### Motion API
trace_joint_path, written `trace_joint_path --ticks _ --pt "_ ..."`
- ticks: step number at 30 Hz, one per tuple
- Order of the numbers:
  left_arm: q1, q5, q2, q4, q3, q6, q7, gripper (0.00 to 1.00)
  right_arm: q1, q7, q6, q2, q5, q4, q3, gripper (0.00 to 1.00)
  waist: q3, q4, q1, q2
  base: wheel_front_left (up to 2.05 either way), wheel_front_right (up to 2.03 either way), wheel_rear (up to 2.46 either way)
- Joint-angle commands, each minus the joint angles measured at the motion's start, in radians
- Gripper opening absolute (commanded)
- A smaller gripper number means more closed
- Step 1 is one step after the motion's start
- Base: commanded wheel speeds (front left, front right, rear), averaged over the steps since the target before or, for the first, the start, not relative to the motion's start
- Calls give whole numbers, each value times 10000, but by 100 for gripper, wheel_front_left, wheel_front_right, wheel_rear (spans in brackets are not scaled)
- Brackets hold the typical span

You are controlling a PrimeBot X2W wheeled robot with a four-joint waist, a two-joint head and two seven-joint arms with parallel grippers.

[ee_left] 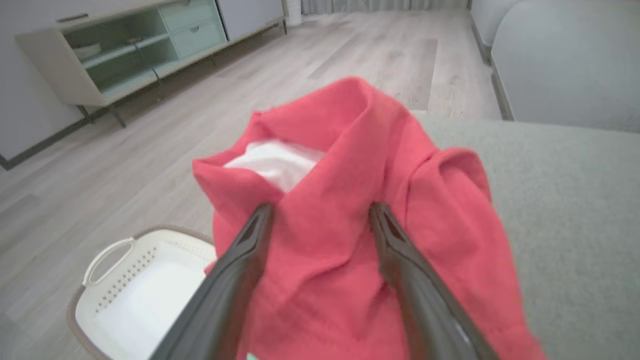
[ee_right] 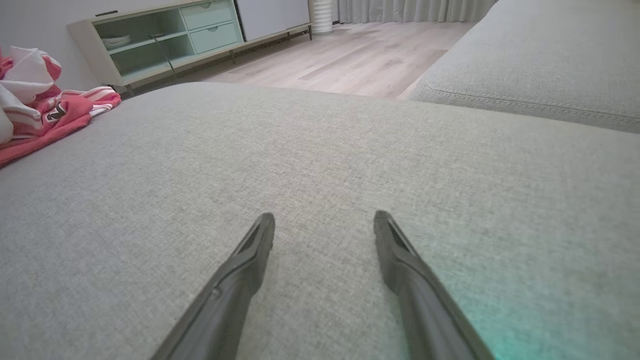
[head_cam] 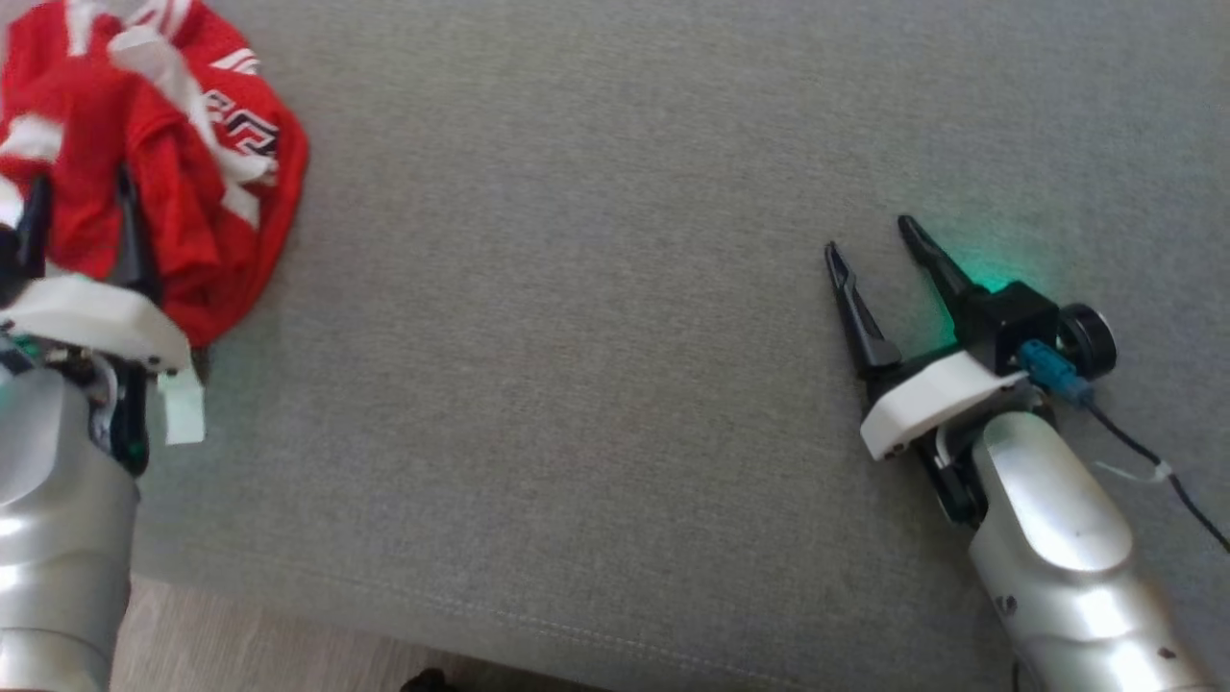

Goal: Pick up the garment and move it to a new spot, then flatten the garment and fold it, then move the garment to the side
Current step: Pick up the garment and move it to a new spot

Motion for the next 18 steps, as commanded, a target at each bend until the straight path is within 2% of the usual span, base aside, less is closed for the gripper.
trace_joint_path --ticks 1,2,3,8,11,15,18 --pt "-308 -168 647 75 80 19 12 100 8 -7 65 -115 -66 95 75 100 124 -177 -1 0 0 0 0" --pt "-340 -238 668 179 29 19 -39 22 12 -7 65 -94 -30 100 18 100 109 -212 -1 0 0 0 0" --pt "-366 -286 690 261 -21 19 -100 0 26 -7 65 -83 -17 116 -30 100 59 -243 -1 0 0 0 0" --pt "-618 -323 976 229 -65 19 -340 0 172 -7 65 75 43 170 -169 100 -422 -418 -1 0 0 0 0" --pt "-919 -144 1222 -240 -271 18 -403 0 342 -7 65 278 104 154 -228 100 -919 -647 -1 0 0 0 0" --pt "-1456 207 1412 -1492 -765 18 -419 0 601 -7 65 517 221 98 -261 100 -1521 -1130 -1 0 0 0 0" --pt "-1767 371 1266 -2647 -1276 18 -422 0 752 -7 65 624 303 92 -171 100 -1873 -1693 -1 0 0 0 0"
